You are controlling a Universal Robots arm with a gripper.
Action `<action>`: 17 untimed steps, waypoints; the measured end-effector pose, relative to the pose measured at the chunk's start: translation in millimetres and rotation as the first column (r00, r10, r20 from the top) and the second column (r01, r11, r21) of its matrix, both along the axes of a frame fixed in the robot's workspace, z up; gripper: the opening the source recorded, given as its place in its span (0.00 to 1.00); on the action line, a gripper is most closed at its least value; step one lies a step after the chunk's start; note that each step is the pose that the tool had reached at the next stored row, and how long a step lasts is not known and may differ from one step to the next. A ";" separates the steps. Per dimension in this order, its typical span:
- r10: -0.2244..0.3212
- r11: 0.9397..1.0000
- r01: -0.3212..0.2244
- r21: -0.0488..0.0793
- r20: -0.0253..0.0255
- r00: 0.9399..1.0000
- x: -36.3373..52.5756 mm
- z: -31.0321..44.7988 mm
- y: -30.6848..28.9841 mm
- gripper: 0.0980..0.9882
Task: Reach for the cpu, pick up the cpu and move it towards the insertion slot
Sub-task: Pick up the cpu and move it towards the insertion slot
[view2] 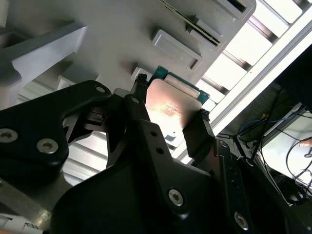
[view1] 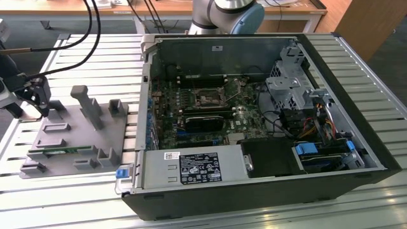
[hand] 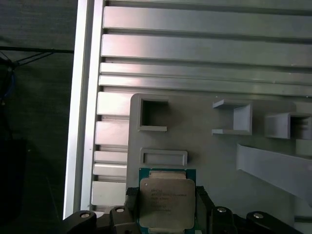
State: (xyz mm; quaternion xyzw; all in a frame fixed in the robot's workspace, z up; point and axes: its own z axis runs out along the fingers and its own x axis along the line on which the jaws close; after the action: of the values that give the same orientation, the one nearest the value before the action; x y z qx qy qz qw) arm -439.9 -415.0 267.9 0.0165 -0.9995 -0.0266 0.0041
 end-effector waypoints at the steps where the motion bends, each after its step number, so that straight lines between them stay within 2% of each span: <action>1: 0.000 1.000 0.000 0.000 0.000 1.000 0.0 0.9 0.0 0.50; 17: 0.000 1.000 0.000 0.000 0.000 1.000 0.0 14.2 0.4 0.50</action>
State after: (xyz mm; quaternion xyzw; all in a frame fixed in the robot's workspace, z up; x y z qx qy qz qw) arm -439.9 -414.6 282.1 0.0166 -0.9995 -0.0265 0.0042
